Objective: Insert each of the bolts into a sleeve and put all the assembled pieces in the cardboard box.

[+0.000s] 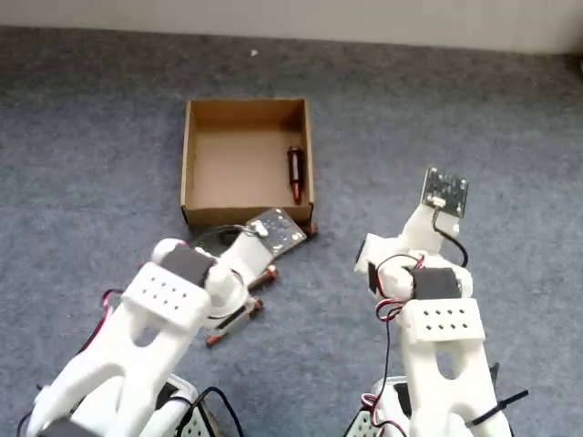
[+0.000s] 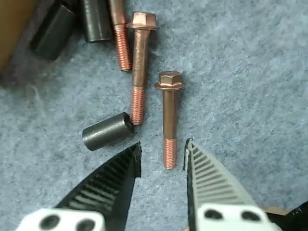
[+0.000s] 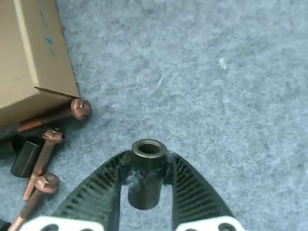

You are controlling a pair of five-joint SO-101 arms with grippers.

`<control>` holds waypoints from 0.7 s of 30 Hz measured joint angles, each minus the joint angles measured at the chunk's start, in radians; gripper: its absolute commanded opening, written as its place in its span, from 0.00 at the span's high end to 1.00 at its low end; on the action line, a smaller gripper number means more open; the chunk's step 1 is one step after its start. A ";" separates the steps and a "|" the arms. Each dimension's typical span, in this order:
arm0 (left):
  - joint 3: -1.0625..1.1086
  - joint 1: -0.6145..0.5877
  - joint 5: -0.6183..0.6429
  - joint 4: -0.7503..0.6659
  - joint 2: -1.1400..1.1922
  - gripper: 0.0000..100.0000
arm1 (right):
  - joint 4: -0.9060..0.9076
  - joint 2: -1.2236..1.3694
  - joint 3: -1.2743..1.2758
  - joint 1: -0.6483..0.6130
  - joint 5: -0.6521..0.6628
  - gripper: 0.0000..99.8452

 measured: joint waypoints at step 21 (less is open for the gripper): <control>-0.008 0.072 0.115 -0.330 0.413 1.00 | 0.000 0.000 0.002 0.054 0.005 1.00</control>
